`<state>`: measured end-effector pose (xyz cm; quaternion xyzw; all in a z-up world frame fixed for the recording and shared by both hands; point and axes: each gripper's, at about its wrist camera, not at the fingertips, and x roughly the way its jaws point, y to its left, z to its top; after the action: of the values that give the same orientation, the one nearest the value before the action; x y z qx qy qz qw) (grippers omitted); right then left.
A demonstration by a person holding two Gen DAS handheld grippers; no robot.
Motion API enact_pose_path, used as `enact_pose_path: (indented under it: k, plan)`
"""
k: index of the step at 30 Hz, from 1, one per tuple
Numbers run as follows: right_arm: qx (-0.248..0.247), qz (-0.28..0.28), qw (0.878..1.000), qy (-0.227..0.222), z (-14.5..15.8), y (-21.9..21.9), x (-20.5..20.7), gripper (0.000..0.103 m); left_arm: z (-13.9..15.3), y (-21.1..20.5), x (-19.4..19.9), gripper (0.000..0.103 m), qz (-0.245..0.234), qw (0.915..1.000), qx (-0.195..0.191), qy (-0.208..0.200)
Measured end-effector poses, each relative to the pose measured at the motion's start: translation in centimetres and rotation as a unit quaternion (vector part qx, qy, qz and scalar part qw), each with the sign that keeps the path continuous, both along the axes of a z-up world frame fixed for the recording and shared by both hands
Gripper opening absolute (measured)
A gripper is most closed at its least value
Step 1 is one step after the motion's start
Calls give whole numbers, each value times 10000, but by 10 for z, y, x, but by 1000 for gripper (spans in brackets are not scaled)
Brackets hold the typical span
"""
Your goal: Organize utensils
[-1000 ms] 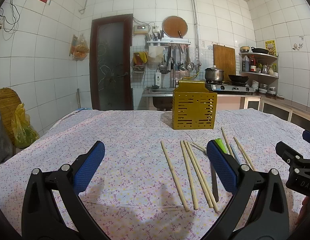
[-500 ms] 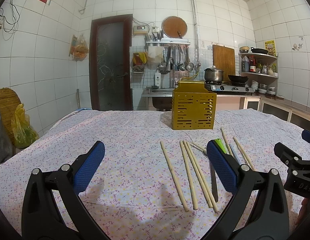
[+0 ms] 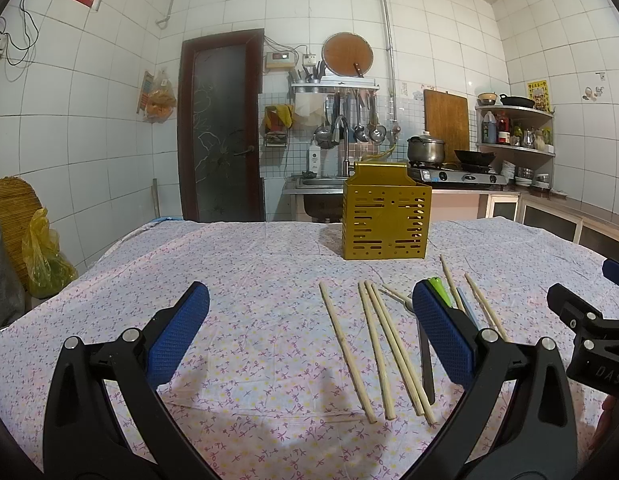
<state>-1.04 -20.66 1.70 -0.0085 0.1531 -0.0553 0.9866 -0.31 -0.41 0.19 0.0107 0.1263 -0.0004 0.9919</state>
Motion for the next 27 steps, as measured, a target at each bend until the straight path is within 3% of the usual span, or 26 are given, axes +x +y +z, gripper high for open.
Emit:
enact_pose_path:
  k: [27]
  plan:
    - [-18,-3,10000,-7,1,-1,0,99,2,-5,3,98,0,10000,-2,-16]
